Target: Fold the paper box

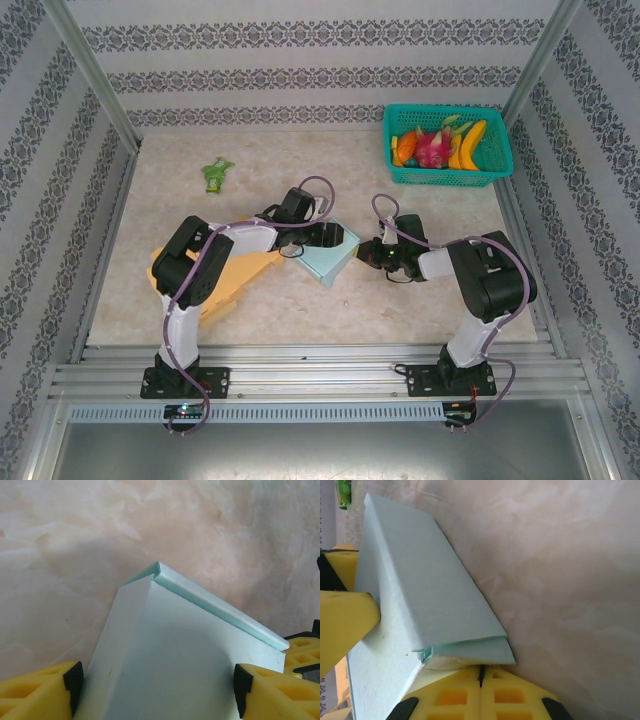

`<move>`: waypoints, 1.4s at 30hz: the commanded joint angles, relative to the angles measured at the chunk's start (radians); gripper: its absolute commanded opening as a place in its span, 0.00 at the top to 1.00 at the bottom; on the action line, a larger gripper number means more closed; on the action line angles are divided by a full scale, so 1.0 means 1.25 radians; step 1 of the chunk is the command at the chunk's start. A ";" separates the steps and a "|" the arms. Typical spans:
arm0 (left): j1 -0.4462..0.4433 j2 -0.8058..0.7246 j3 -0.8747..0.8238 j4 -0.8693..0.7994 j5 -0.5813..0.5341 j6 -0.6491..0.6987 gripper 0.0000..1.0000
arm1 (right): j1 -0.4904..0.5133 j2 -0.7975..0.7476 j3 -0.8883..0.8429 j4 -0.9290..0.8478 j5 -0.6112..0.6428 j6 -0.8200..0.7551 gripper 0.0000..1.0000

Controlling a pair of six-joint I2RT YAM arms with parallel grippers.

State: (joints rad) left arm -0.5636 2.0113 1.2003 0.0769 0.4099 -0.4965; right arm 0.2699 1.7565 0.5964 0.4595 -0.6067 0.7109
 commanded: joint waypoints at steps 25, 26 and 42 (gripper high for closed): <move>-0.036 -0.262 -0.304 0.037 -0.107 -0.115 0.13 | 0.161 -0.285 -0.241 -0.034 0.197 -0.003 0.99; -0.037 -0.262 -0.310 0.043 -0.109 -0.118 0.14 | 0.175 -0.294 -0.242 -0.038 0.209 0.000 0.99; -0.117 -0.248 -0.336 0.091 -0.156 -0.159 0.16 | 0.322 -0.259 -0.207 -0.019 0.295 0.051 0.99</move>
State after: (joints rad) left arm -0.6853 1.6955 0.7998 0.1482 0.2325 -0.6651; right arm 0.6464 1.4128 0.3130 0.4152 -0.2729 0.7479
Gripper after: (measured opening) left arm 0.842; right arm 0.039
